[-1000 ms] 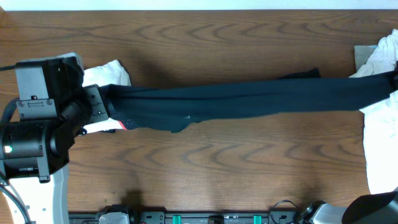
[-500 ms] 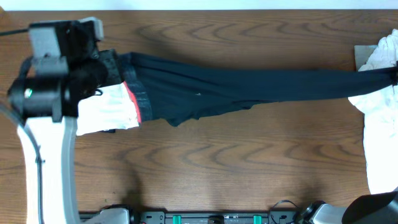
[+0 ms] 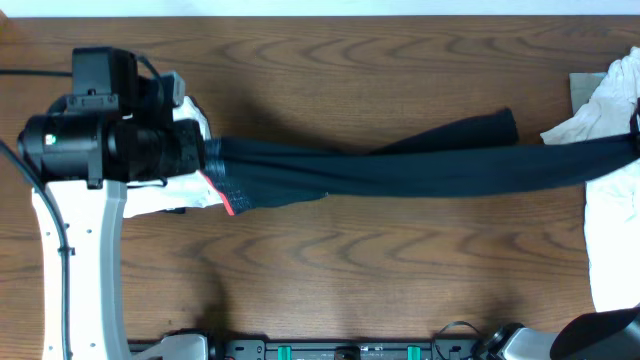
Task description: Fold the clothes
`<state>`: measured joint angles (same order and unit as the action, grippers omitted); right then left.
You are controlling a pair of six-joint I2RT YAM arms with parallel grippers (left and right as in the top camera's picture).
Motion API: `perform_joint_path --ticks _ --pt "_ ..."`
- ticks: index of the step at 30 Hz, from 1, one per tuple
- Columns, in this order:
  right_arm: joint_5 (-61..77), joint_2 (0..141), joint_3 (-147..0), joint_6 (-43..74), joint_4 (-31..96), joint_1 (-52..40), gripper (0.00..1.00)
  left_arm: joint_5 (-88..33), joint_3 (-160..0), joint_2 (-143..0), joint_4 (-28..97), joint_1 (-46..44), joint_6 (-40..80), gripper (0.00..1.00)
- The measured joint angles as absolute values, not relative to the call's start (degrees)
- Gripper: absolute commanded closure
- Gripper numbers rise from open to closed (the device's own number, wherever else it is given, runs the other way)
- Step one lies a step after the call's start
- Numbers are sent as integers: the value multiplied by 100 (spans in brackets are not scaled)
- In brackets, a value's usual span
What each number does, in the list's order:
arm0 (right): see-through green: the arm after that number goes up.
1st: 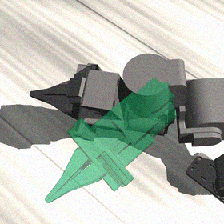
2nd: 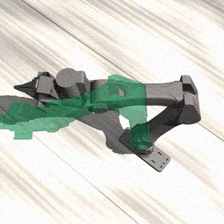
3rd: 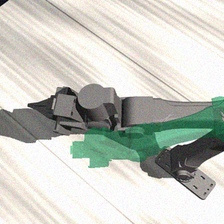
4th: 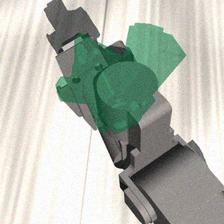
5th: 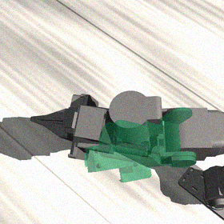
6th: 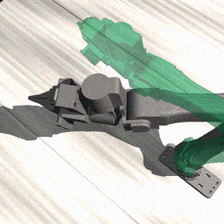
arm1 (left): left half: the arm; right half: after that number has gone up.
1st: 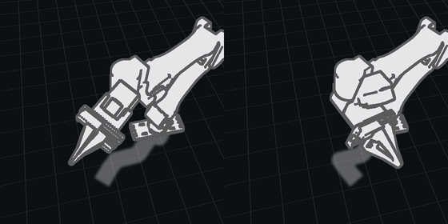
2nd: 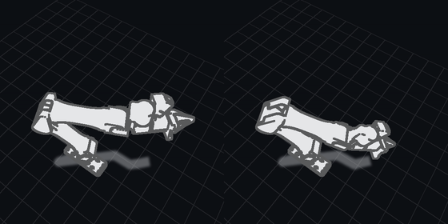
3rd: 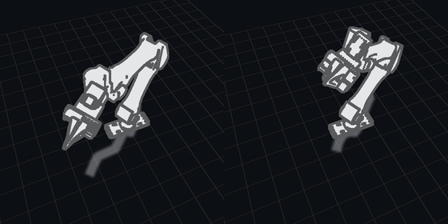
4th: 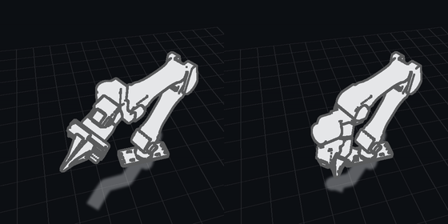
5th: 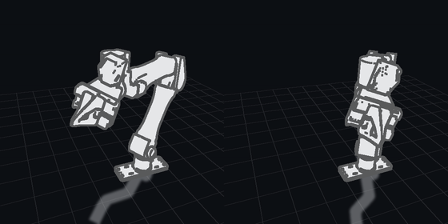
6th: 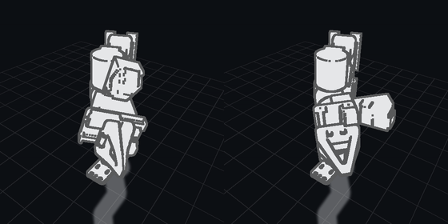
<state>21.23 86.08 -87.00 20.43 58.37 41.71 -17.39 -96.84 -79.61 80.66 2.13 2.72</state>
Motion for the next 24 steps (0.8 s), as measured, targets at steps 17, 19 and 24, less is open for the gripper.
perform_joint_path --ticks 17,19,24 --pt "1868 8774 -8718 1920 6055 3826 97 -1199 -9690 -8827 7784 183 78 92" --pt "1837 8956 -8726 1909 5990 3754 99 -1181 -9684 -9133 7577 180 56 85" --pt "1789 9522 -8729 1894 5778 3686 86 -1146 -9677 -9688 7325 180 -14 67"
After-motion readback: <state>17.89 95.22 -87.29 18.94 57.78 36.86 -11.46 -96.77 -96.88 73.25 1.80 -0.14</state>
